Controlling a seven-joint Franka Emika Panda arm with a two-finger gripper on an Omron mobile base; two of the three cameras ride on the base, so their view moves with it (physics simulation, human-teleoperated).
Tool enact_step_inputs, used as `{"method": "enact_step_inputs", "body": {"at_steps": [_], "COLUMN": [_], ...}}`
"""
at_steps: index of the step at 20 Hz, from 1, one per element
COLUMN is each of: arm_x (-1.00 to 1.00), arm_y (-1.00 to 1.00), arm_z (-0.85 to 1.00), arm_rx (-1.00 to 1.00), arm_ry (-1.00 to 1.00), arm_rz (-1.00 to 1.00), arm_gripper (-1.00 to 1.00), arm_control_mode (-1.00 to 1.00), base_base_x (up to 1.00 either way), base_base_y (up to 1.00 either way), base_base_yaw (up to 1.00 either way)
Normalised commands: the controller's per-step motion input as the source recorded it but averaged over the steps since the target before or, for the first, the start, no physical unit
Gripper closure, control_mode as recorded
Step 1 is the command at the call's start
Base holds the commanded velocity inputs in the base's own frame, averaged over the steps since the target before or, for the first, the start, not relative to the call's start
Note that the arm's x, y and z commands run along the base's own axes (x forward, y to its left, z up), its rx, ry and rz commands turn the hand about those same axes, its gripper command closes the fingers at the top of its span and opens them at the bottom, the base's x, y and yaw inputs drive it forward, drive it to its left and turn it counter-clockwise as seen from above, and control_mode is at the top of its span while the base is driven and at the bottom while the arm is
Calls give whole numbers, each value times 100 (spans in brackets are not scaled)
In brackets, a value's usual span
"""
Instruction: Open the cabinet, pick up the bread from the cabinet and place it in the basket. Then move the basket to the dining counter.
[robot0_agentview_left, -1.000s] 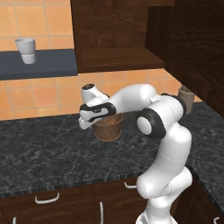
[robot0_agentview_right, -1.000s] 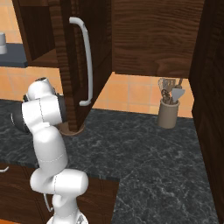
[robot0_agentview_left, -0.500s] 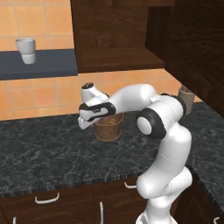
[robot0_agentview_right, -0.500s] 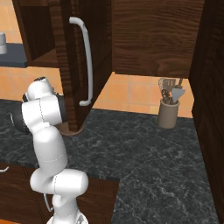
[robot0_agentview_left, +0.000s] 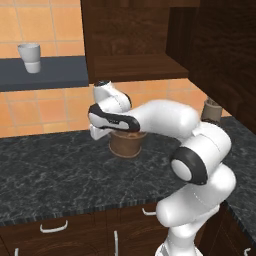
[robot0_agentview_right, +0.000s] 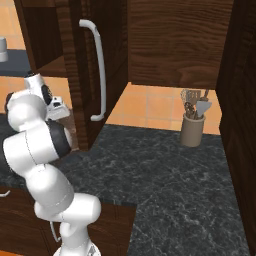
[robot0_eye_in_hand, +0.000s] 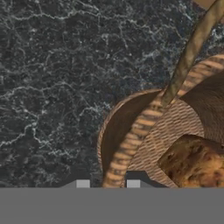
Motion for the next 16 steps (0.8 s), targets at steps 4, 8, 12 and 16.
{"method": "enact_step_inputs", "body": {"at_steps": [4, 8, 12, 16], "arm_x": [-62, -50, -43, -72], "arm_y": [-38, -59, -68, -44], "arm_z": [49, 32, 13, 25], "arm_rx": [-2, -6, -8, -1], "arm_ry": [8, 1, 0, 0], "arm_rz": [-8, 0, 0, 0], "arm_gripper": [100, 100, 100, 100], "arm_control_mode": [-100, -100, -100, -100], "base_base_x": [0, 0, 0, 0], "base_base_y": [0, 0, 0, 0], "base_base_yaw": [0, 0, 0, 0]}}
